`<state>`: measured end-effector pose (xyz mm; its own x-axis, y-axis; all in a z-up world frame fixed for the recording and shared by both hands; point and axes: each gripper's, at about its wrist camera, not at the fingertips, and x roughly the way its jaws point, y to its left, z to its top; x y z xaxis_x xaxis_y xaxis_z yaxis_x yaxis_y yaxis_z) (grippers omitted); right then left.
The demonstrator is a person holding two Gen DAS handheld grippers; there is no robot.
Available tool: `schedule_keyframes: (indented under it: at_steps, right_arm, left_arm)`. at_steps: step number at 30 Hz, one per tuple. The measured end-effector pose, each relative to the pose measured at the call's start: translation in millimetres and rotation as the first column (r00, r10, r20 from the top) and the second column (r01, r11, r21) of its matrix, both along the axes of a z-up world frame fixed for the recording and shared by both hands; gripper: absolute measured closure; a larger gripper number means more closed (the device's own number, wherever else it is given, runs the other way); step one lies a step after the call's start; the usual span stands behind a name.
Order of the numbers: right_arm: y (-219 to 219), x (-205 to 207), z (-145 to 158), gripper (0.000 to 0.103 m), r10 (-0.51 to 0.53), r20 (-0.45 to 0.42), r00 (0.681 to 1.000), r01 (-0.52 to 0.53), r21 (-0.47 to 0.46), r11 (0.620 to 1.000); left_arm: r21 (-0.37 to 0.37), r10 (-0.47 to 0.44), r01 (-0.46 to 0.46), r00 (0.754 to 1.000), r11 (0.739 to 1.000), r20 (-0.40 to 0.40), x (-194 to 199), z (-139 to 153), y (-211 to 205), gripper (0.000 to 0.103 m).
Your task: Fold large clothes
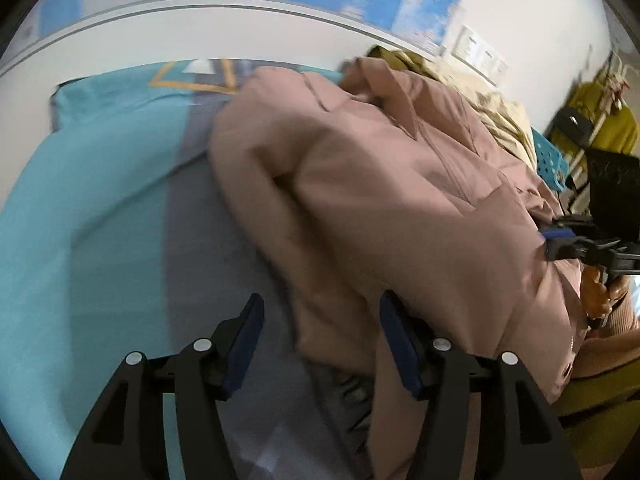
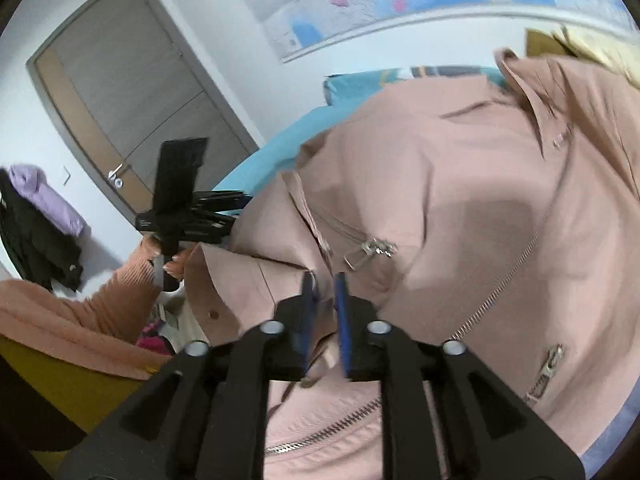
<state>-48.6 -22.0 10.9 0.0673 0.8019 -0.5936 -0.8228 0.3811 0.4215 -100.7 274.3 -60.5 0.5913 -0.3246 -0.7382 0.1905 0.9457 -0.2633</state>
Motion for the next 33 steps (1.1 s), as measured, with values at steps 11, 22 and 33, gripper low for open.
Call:
schedule_keyframes:
  at_steps: [11, 22, 33]
  right_arm:
    - [-5.3, -9.8, -12.6, 0.053, 0.034, -0.012, 0.999, -0.034, -0.008, 0.999]
    - [-17.5, 23.2, -12.1, 0.042, -0.069, -0.036, 0.997, 0.069, 0.018, 0.997]
    - [80.5, -52.3, -5.2, 0.015, 0.248, 0.123, 0.961, -0.238, -0.091, 0.967]
  left_arm:
    - [0.307, 0.221, -0.263, 0.961, 0.915, 0.166, -4.7, 64.7, 21.1, 0.103]
    - [0.373, 0.124, -0.167, 0.983, 0.913, 0.137, -7.1, 73.5, 17.1, 0.050]
    - [0.073, 0.025, -0.024, 1.000, 0.997, -0.012, 0.5, 21.9, 9.9, 0.052]
